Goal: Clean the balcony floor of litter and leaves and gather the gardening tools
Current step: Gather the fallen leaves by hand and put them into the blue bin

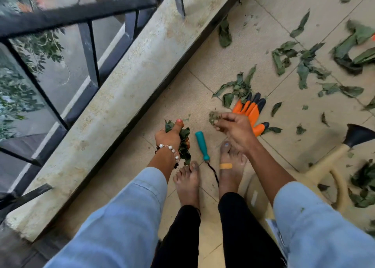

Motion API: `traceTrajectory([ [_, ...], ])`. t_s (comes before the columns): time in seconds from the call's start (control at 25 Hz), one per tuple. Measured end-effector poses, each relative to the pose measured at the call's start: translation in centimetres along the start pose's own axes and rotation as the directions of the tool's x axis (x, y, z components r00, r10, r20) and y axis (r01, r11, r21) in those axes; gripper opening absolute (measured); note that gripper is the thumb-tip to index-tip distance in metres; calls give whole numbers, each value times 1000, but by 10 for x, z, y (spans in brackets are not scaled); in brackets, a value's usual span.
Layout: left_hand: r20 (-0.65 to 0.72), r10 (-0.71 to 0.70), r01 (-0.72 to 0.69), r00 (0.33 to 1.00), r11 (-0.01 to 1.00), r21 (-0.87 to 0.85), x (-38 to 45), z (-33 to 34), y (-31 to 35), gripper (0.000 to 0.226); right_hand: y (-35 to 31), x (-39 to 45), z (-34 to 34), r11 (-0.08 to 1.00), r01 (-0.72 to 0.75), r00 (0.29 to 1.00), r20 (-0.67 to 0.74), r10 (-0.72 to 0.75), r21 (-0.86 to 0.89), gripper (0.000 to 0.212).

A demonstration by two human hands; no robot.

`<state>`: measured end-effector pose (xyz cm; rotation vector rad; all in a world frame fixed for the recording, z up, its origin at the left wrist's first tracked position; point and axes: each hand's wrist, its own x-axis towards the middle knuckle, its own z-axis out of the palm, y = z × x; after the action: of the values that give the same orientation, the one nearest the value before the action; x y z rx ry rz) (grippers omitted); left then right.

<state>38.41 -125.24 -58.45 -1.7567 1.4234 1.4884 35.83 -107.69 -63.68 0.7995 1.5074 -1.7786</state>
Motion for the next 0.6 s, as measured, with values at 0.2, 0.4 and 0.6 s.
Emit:
traceTrajectory([
  [0.2, 7, -6, 7, 1000, 993, -120, -92, 0, 20, 34, -68, -121, 7, 957, -38, 997, 79, 16, 288, 24],
  [0.4, 48, 65, -54, 997, 979, -198, -235, -20, 69, 41, -172, -260, 28, 796, 162, 979, 9, -206, 583, 31],
  [0.6, 263, 93, -44, 960, 982, -185, -372, -43, 105, 70, -264, -383, 53, 924, 363, 911, -253, -325, 120, 21],
])
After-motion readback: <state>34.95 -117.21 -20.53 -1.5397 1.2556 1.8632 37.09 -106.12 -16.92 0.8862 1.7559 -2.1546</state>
